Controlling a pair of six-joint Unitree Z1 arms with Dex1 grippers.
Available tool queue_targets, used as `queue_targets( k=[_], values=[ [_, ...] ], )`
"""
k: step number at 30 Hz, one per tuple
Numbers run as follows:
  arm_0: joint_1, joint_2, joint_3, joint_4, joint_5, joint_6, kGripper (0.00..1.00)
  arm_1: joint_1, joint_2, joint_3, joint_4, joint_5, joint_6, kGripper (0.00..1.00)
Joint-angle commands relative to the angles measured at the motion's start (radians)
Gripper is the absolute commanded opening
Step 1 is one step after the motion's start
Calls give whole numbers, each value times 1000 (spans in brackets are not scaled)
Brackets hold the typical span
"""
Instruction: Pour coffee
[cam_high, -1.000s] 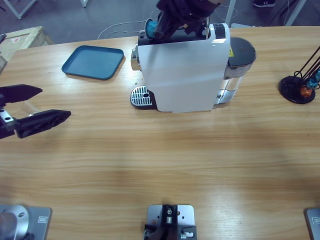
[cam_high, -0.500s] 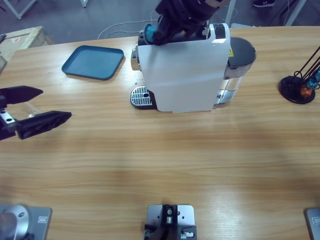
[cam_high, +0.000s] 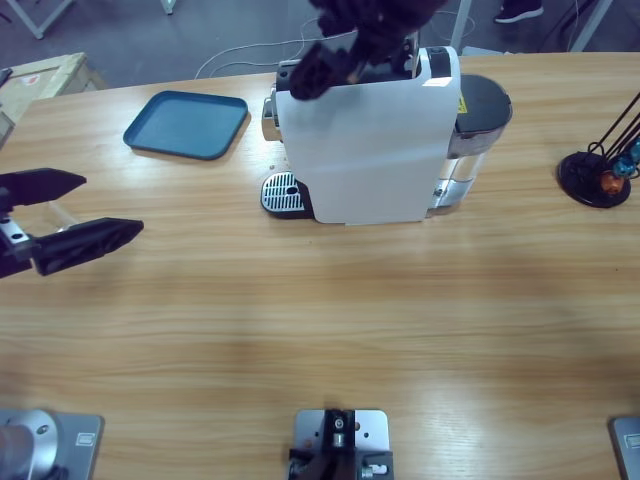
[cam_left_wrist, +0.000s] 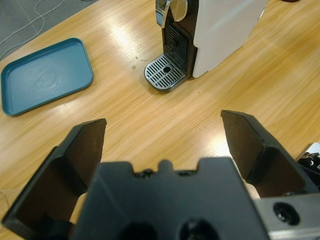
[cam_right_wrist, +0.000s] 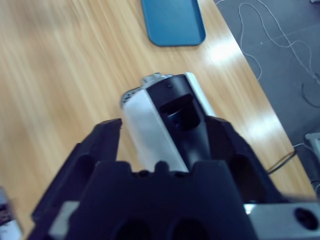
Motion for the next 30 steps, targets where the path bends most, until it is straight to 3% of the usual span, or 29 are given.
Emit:
queue_targets(
  k=[1, 7, 12, 19, 30],
  values=[
    [-11, -8, 2, -11, 16, -7, 991, 79, -249, 284, 14, -184, 399, 0],
    [-11, 9, -18, -10, 11, -5, 991, 70, -455, 517, -65, -302, 694, 0],
    [-10, 21, -40, -9, 8, -1, 991, -47, -373, 507, -298, -325, 791, 0],
    [-11, -11, -37, 23, 10, -2, 991, -134, -142, 370, -434, -272, 840, 0],
    [-11, 6, -40, 23, 10, -3, 991, -90, -163, 436, -592, -48, 817, 0]
  ],
)
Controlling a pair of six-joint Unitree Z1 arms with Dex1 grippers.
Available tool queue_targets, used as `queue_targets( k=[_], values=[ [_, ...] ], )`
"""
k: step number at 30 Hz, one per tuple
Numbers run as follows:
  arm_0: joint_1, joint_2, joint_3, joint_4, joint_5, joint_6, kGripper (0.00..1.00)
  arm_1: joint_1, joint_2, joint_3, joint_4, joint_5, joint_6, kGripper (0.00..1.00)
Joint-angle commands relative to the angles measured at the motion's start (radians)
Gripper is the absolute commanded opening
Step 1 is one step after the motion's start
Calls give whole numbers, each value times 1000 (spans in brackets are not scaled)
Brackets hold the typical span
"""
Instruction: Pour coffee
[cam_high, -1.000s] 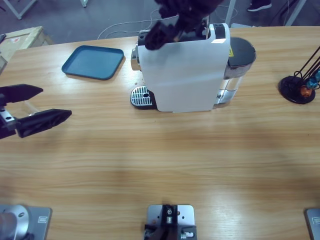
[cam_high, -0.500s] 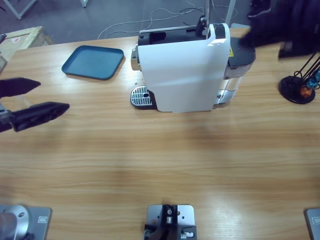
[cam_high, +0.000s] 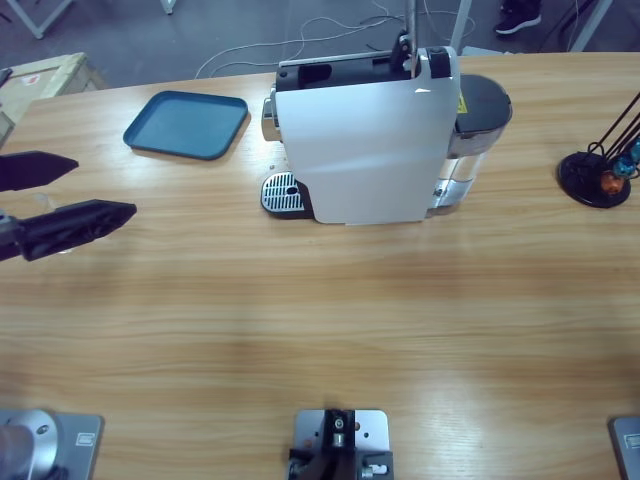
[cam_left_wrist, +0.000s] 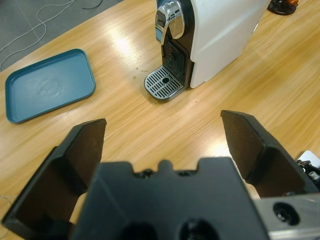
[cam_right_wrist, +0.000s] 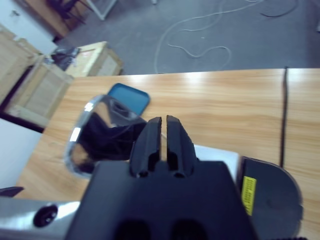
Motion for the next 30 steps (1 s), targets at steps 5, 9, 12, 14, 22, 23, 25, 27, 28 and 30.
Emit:
queue_targets(
  k=[5, 9, 12, 14, 22, 23, 25, 27, 28, 30],
  values=[
    [-11, -6, -2, 15, 10, -4, 991, 30, 128, 74, -145, 258, -45, 0],
    [-11, -8, -4, 32, 10, -4, 991, 36, 186, 47, -159, 282, -58, 0],
    [-10, -3, -6, 33, 10, -4, 991, 42, 220, 47, -176, 309, -64, 0],
    [-11, 2, -8, 33, 8, -4, 991, 51, 245, 47, -185, 321, -69, 0],
    [-11, 21, -13, 36, 8, -4, 991, 113, 308, 71, -209, 338, -96, 0],
    [-11, 25, -15, 36, 8, -4, 991, 113, 315, 79, -210, 337, -96, 0],
    [-11, 29, -17, 36, 8, -4, 991, 113, 334, 82, -208, 328, -96, 0],
    [-11, 29, -19, 36, 9, -4, 991, 113, 351, 73, -194, 311, -94, 0],
    [-11, 27, -19, 37, 9, -4, 991, 113, 359, 72, -182, 298, -94, 0],
    [-11, 23, -19, 41, 10, -4, 991, 110, 369, 57, -165, 264, -96, 0]
  ],
)
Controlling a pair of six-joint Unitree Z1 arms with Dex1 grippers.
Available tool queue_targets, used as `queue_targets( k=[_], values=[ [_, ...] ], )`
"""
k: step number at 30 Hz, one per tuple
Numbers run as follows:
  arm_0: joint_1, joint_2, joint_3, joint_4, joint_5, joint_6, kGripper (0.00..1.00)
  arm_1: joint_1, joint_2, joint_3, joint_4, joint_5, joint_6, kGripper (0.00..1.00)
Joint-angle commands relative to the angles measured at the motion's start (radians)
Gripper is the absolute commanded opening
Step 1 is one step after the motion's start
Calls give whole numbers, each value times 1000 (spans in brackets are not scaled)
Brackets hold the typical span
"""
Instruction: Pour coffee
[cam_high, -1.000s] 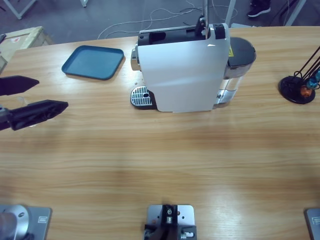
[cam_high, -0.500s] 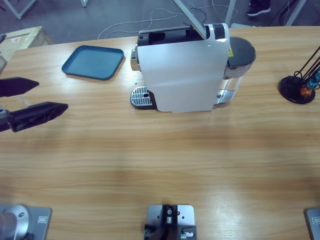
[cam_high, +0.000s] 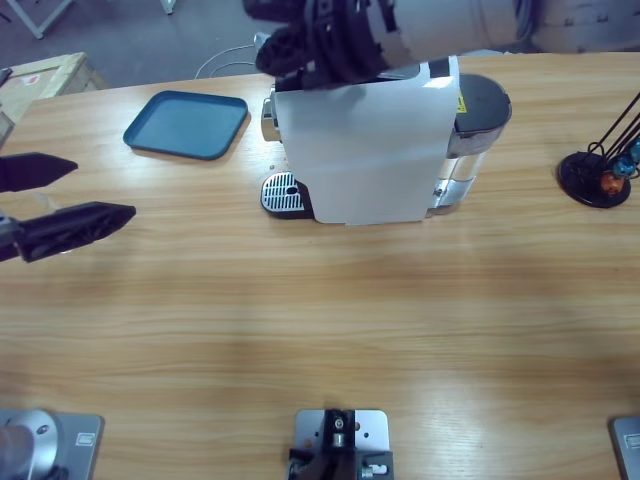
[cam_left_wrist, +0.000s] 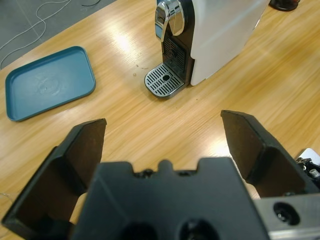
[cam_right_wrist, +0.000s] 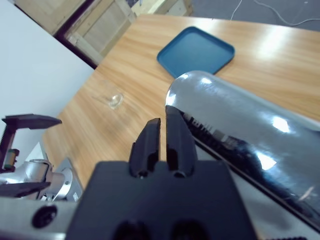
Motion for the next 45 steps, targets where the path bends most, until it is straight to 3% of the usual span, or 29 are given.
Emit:
queue_targets(
  k=[1, 6, 12, 15, 20, 23, 30, 34, 45],
  values=[
    [-11, 17, -7, 25, 10, -4, 991, 4, 161, 7, 56, -65, -15, 0],
    [-11, 18, -1, 29, 10, -5, 991, -11, 67, 1, 75, -97, -127, 0],
    [-11, 25, 7, 18, 10, -10, 991, 132, -208, -13, 261, -299, -309, 0],
    [-10, 16, 10, 19, 11, -9, 991, 147, -342, -30, 327, -329, -392, 0],
    [-11, 27, 0, 16, 9, -9, 991, 120, -474, -17, 372, -421, -325, 0],
    [-11, 33, -16, 16, 9, -8, 991, 10, -463, 30, 375, -483, -131, 0],
    [-11, 27, -25, 21, 10, -5, 991, -157, -234, -57, 257, -396, 4, 0],
    [-11, 22, -24, 27, 10, -4, 991, -150, -135, -103, 224, -299, 32, 0],
    [-11, 38, -22, 26, 8, -4, 991, -11, -122, -93, 199, -282, 39, 0]
  ],
)
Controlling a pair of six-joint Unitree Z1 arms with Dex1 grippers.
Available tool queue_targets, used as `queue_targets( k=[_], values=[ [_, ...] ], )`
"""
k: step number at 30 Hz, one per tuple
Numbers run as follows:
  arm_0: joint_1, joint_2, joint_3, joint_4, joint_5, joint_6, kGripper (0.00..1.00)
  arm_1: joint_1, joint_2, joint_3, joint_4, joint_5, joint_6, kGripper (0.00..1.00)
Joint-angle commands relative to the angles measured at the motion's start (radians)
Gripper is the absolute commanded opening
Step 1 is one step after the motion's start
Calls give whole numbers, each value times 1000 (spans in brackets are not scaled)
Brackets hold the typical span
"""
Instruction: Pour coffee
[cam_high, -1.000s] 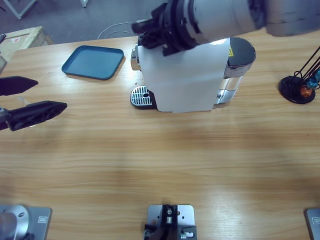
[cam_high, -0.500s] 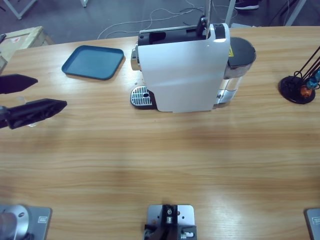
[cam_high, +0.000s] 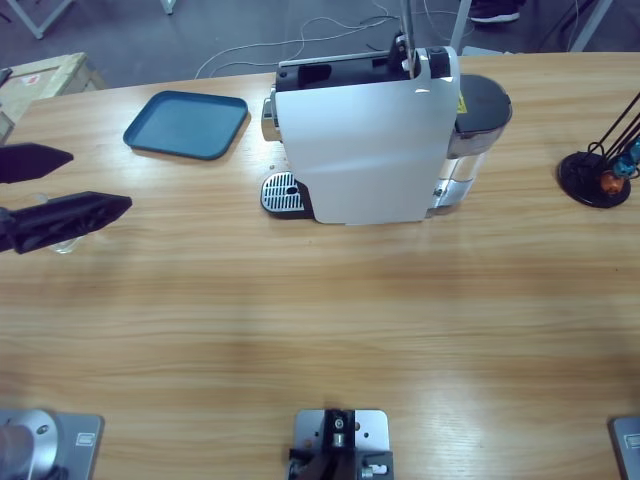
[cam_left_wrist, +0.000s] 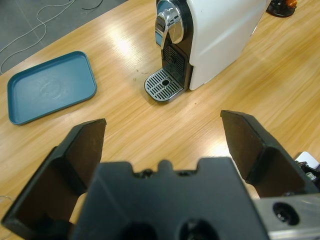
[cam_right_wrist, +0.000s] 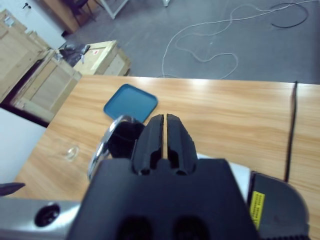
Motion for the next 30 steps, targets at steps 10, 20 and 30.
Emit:
queue_targets(
  k=[10, 20, 30],
  values=[
    [-11, 13, 5, 26, 10, -3, 991, 94, 249, 37, -131, 119, -5, 0],
    [-11, 23, 5, 29, 10, -3, 991, 130, 345, 121, -181, 135, -9, 0],
    [-10, 22, -1, 29, 24, -5, 991, 133, 300, 145, -177, 91, -58, 0]
  ],
)
